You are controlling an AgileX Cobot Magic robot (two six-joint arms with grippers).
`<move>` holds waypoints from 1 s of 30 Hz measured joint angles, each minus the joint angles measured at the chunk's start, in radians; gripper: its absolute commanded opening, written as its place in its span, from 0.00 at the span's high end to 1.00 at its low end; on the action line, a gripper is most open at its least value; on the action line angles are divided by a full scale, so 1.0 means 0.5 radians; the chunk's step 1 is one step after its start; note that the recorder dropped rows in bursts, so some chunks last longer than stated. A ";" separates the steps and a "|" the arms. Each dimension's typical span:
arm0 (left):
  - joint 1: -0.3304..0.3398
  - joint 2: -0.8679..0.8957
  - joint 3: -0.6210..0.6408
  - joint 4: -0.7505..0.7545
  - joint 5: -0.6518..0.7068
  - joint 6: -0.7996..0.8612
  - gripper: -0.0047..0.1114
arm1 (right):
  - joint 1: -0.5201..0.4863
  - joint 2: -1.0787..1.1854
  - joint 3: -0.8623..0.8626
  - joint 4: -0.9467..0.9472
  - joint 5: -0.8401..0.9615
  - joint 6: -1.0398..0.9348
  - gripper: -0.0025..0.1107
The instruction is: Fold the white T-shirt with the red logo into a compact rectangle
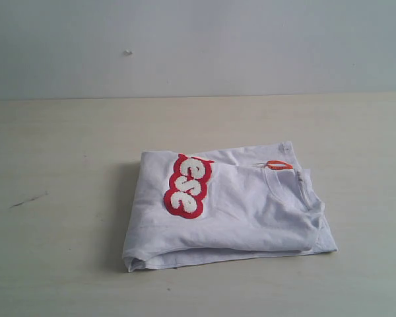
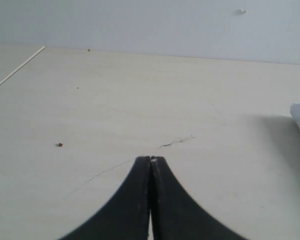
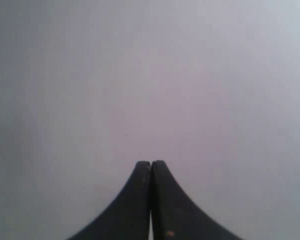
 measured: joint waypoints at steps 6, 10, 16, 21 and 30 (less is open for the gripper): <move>0.000 0.000 0.000 0.000 0.000 0.000 0.96 | 0.000 -0.003 0.464 0.018 -0.540 -0.087 0.98; 0.000 0.000 0.000 0.000 0.000 0.000 0.96 | -0.027 0.000 0.708 0.026 -0.632 -0.195 0.98; 0.000 0.000 0.000 0.000 0.000 0.000 0.96 | -0.066 0.001 1.017 0.026 -0.636 -0.235 0.98; 0.000 0.000 0.000 0.000 0.000 0.000 0.96 | -0.069 0.005 1.153 0.026 -0.515 -0.235 0.98; 0.000 0.000 0.000 0.000 0.000 0.000 0.96 | -0.069 0.005 1.153 -0.069 0.011 -0.258 0.98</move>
